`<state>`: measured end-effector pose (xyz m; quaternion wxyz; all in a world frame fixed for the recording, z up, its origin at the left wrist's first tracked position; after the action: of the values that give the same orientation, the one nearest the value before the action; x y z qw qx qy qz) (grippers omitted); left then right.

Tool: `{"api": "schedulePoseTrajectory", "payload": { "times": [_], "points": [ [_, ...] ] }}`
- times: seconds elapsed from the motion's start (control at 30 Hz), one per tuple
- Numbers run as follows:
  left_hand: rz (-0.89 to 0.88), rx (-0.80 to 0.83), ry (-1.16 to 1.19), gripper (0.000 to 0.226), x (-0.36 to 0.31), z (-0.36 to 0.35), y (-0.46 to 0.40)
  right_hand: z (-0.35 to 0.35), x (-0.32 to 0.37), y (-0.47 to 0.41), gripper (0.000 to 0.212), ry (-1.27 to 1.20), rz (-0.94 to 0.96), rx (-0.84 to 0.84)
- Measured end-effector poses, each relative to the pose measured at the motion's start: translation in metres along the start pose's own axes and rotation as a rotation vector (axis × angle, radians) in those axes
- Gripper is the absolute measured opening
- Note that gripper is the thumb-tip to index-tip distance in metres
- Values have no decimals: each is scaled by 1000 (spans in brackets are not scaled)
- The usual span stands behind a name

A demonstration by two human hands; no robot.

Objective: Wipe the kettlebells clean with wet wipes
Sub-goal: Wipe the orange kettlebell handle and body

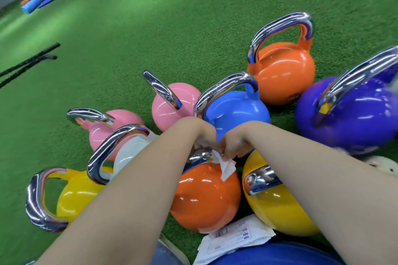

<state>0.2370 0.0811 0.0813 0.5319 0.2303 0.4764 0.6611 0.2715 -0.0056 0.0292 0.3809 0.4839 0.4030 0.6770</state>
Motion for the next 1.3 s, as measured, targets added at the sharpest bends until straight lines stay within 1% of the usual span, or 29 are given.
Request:
{"api": "schedulePoseTrajectory", "payload": {
  "times": [0.1,0.17,0.2,0.27,0.3,0.4,0.5,0.57,0.67,0.77,0.8,0.87,0.97,1.0,1.1,1.17,1.23,1.3],
  "points": [
    [32,68,120,38,7,-1,-9,-2,3,-9,47,23,-16,-37],
    [58,90,146,42,9,-1,-14,-2,4,-12,42,33,-4,-61],
    [71,99,152,43,9,-1,-15,-1,4,-14,34,24,-1,-63],
    [90,123,155,41,6,-1,-15,-1,4,-14,8,25,5,-85],
    [96,134,165,38,5,-3,-16,1,5,-13,5,26,12,-106],
    [108,129,193,28,5,-6,-21,3,7,-12,12,-6,30,-144],
    [85,112,217,26,5,-8,-21,1,9,-13,35,-14,11,-140],
    [56,99,248,26,7,-9,-17,-3,10,-12,40,10,-7,-129],
    [12,23,314,29,18,-12,-9,-5,13,-2,39,45,-11,-105],
    [-69,-148,358,22,34,-16,2,-5,18,8,29,87,4,-122],
    [-90,-205,358,27,39,-17,6,-5,21,11,26,99,4,-147],
    [-122,-282,360,37,49,-20,13,-7,27,15,29,121,-9,-194],
    [-172,-347,421,40,59,-24,21,-16,40,26,30,154,8,-390],
    [-183,-360,450,41,61,-25,25,-19,42,29,30,111,16,-443],
    [-216,-383,493,46,65,-28,28,-32,43,38,31,-51,-3,-515],
    [-218,-396,502,50,67,-28,28,-43,37,35,23,-232,18,-614],
    [-235,-391,545,54,66,-29,25,-63,29,28,20,-587,93,-682],
    [-245,-408,578,51,60,-27,23,-84,25,22,25,-931,146,-763]
  ]
}}
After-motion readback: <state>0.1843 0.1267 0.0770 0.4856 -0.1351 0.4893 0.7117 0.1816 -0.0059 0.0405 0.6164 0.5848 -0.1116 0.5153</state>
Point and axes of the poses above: each hand's wrist, its own y-axis away from the middle knuckle, its own z-axis out of the back of the hand, x = y × z, the point moved 2 cm from there along -y, towards the middle knuckle, and after that the axes turned 15 degrees about -z, right-handed, at the moved point
